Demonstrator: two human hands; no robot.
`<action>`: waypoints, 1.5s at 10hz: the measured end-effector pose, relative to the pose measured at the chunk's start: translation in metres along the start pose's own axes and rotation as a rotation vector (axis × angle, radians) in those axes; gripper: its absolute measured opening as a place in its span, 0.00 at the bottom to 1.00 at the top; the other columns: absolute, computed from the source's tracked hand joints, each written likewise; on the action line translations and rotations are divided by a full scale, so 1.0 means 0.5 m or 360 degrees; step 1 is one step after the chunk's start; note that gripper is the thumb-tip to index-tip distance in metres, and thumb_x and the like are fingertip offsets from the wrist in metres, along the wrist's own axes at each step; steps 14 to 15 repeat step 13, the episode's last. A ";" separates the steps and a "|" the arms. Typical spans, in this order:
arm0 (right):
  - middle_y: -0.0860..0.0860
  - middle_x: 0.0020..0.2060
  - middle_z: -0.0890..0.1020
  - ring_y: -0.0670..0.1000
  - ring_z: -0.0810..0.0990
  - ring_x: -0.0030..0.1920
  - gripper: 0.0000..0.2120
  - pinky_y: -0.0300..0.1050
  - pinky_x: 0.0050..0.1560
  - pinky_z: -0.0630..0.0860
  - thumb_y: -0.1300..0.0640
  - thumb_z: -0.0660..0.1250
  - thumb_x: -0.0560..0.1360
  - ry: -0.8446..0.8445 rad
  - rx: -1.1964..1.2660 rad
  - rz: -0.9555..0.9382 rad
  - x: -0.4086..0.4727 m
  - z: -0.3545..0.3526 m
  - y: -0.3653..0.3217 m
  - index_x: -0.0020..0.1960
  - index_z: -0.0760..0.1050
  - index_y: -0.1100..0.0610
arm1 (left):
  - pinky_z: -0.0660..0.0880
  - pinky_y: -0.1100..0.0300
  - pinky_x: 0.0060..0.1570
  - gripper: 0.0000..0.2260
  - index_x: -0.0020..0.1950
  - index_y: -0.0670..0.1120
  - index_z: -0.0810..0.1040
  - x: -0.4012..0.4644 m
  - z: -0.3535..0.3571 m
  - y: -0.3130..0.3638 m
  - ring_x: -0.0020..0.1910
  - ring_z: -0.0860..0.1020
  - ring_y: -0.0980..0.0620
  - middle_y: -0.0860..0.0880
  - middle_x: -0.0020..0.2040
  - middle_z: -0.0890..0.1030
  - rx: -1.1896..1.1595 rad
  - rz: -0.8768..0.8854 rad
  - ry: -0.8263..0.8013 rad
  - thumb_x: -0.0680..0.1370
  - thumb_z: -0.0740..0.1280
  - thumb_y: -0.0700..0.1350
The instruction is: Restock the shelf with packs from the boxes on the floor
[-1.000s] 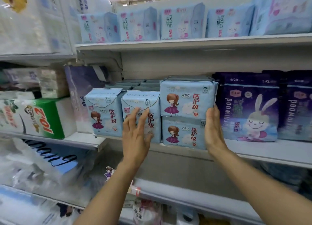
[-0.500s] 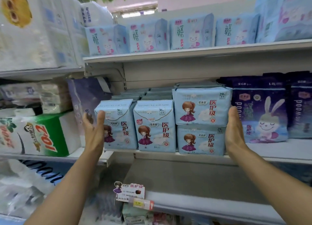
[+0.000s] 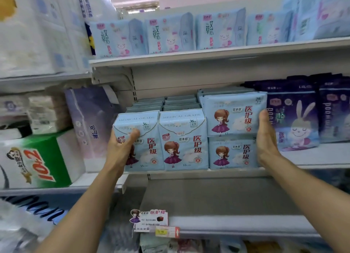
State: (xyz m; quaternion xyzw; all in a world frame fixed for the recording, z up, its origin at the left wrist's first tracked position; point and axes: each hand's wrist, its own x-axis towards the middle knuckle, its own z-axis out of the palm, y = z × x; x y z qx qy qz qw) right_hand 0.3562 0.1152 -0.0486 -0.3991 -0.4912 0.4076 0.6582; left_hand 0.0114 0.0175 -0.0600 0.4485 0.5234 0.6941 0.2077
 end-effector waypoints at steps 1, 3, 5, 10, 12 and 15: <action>0.50 0.63 0.77 0.50 0.76 0.61 0.39 0.50 0.62 0.72 0.24 0.50 0.71 -0.0023 -0.0055 0.0017 -0.004 -0.002 -0.004 0.69 0.70 0.48 | 0.83 0.56 0.41 0.24 0.67 0.50 0.69 0.000 -0.002 -0.001 0.46 0.85 0.51 0.50 0.53 0.84 0.0017 0.0017 0.0041 0.74 0.74 0.47; 0.47 0.68 0.67 0.47 0.69 0.64 0.32 0.43 0.58 0.66 0.33 0.54 0.77 0.0027 -0.0177 -0.0174 -0.049 0.001 0.012 0.76 0.55 0.45 | 0.81 0.61 0.36 0.44 0.76 0.55 0.58 -0.030 0.012 -0.021 0.49 0.83 0.55 0.54 0.57 0.79 0.0059 0.0106 0.0173 0.67 0.79 0.52; 0.44 0.68 0.65 0.44 0.65 0.66 0.39 0.45 0.62 0.64 0.39 0.66 0.75 0.0013 -0.0243 -0.0291 -0.075 0.007 0.032 0.78 0.49 0.45 | 0.74 0.41 0.64 0.59 0.73 0.71 0.49 -0.043 0.030 -0.042 0.68 0.72 0.49 0.52 0.71 0.67 0.0220 0.0135 0.0269 0.51 0.82 0.66; 0.45 0.60 0.69 0.45 0.70 0.57 0.27 0.33 0.45 0.68 0.46 0.60 0.80 -0.0048 -0.0296 -0.0131 -0.061 -0.004 0.009 0.75 0.55 0.51 | 0.73 0.40 0.64 0.61 0.74 0.67 0.50 -0.030 0.031 -0.059 0.69 0.72 0.47 0.51 0.71 0.68 0.0294 0.0223 0.0298 0.50 0.83 0.66; 0.51 0.76 0.58 0.52 0.62 0.73 0.33 0.50 0.66 0.65 0.43 0.60 0.80 0.0044 -0.0424 -0.0052 -0.058 -0.016 0.000 0.78 0.48 0.49 | 0.61 0.40 0.73 0.61 0.79 0.58 0.45 -0.055 0.047 -0.031 0.76 0.59 0.47 0.49 0.75 0.59 0.0462 0.0177 0.0438 0.58 0.83 0.58; 0.52 0.76 0.57 0.54 0.57 0.75 0.30 0.54 0.73 0.59 0.47 0.59 0.81 0.0266 -0.0457 -0.0056 -0.074 -0.029 -0.007 0.78 0.52 0.51 | 0.53 0.42 0.76 0.54 0.80 0.50 0.44 -0.083 0.055 -0.010 0.77 0.52 0.45 0.44 0.78 0.54 0.0445 0.0076 0.0625 0.67 0.80 0.52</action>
